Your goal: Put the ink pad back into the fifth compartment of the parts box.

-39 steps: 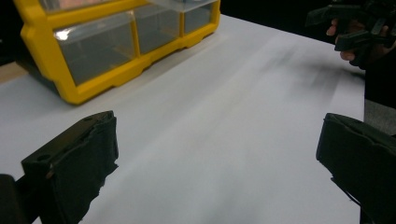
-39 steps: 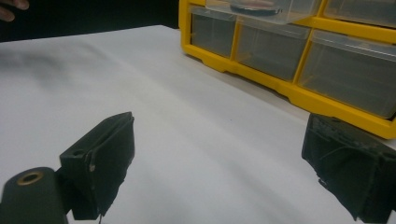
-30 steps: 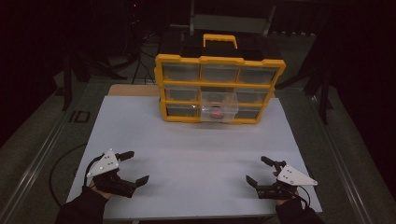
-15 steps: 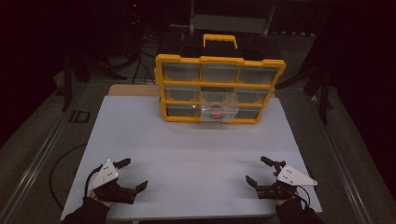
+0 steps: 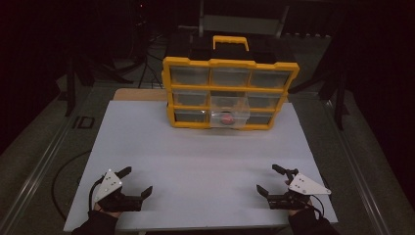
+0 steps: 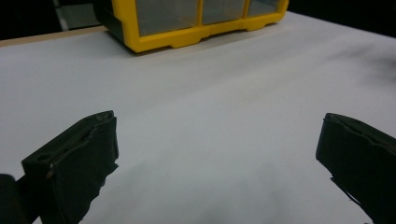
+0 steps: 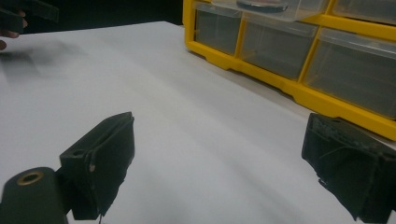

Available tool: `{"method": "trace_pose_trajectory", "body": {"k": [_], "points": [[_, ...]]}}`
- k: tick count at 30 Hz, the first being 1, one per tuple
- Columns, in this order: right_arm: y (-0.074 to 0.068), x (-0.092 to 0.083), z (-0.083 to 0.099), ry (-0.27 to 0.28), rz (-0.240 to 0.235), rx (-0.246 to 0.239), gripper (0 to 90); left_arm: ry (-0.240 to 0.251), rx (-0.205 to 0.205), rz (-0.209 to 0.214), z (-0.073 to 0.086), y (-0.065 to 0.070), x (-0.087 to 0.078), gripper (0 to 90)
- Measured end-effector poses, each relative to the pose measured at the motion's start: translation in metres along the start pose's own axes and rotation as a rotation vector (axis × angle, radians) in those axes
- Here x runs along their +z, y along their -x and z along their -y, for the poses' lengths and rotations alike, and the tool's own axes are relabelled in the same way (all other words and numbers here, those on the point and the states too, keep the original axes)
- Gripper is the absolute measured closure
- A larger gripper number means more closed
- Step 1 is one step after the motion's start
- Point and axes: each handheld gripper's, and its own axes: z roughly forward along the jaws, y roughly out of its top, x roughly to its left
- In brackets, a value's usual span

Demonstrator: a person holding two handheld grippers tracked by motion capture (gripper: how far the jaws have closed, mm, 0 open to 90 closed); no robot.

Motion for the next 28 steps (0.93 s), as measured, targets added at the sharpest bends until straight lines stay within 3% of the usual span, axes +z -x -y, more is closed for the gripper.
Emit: {"method": "trace_pose_trajectory", "body": {"k": [2, 6, 14, 19, 28], "points": [[-0.0003, 0.0005, 0.0005, -0.002, -0.003, 0.0, 9.6, 0.013, -0.009, -0.019, 0.0005, 0.0005, 0.0, 0.0], [0.0, 0.0012, 0.001, -0.006, -0.003, -0.001, 9.6, 0.052, -0.03, -0.105, -0.001, 0.0035, 0.0001, 0.0], [0.0005, 0.0018, 0.0019, -0.014, 0.006, -0.001, 9.6, 0.011, -0.002, -0.18, -0.0007, 0.0064, 0.0032, 0.0], [0.0004, 0.0023, 0.0024, -0.017, 0.007, 0.001, 9.6, 0.011, -0.008, -0.197, -0.0003, 0.0061, 0.0033, 0.0], [0.0004, 0.0031, 0.0033, -0.022, 0.004, -0.001, 9.6, 0.023, -0.01, -0.185, -0.0005, 0.0063, 0.0027, 0.0]]}}
